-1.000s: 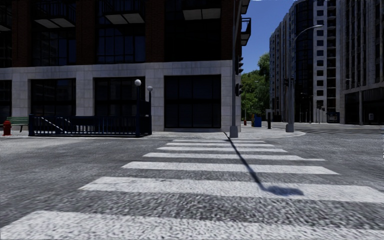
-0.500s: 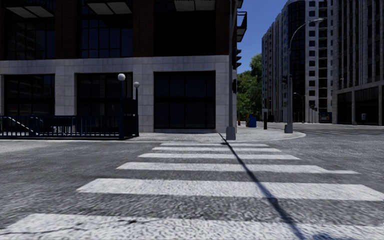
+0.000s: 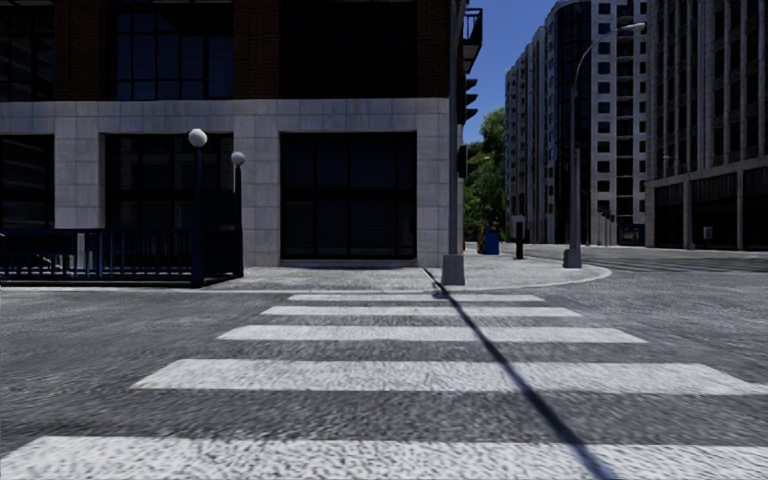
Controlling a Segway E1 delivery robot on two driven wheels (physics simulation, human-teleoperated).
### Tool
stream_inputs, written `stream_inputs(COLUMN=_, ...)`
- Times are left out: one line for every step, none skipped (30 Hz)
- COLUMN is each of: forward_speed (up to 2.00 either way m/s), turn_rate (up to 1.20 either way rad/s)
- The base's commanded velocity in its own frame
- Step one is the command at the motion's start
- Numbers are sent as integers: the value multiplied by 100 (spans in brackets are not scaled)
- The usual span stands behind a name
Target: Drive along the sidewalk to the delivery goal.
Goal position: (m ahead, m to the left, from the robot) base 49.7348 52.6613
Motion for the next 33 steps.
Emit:
stream_inputs(forward_speed=200, turn_rate=0)
stream_inputs(forward_speed=200, turn_rate=0)
stream_inputs(forward_speed=200, turn_rate=0)
stream_inputs(forward_speed=200, turn_rate=0)
stream_inputs(forward_speed=200, turn_rate=0)
stream_inputs(forward_speed=200, turn_rate=0)
stream_inputs(forward_speed=200, turn_rate=0)
stream_inputs(forward_speed=200, turn_rate=0)
stream_inputs(forward_speed=200, turn_rate=0)
stream_inputs(forward_speed=200, turn_rate=0)
stream_inputs(forward_speed=200, turn_rate=0)
stream_inputs(forward_speed=200, turn_rate=0)
stream_inputs(forward_speed=200, turn_rate=0)
stream_inputs(forward_speed=200, turn_rate=0)
stream_inputs(forward_speed=200, turn_rate=0)
stream_inputs(forward_speed=200, turn_rate=0)
stream_inputs(forward_speed=200, turn_rate=0)
stream_inputs(forward_speed=200, turn_rate=0)
stream_inputs(forward_speed=200, turn_rate=0)
stream_inputs(forward_speed=200, turn_rate=0)
stream_inputs(forward_speed=200, turn_rate=0)
stream_inputs(forward_speed=200, turn_rate=0)
stream_inputs(forward_speed=200, turn_rate=0)
stream_inputs(forward_speed=200, turn_rate=0)
stream_inputs(forward_speed=200, turn_rate=0)
stream_inputs(forward_speed=200, turn_rate=0)
stream_inputs(forward_speed=200, turn_rate=0)
stream_inputs(forward_speed=200, turn_rate=0)
stream_inputs(forward_speed=200, turn_rate=0)
stream_inputs(forward_speed=200, turn_rate=0)
stream_inputs(forward_speed=200, turn_rate=0)
stream_inputs(forward_speed=200, turn_rate=0)
stream_inputs(forward_speed=200, turn_rate=0)
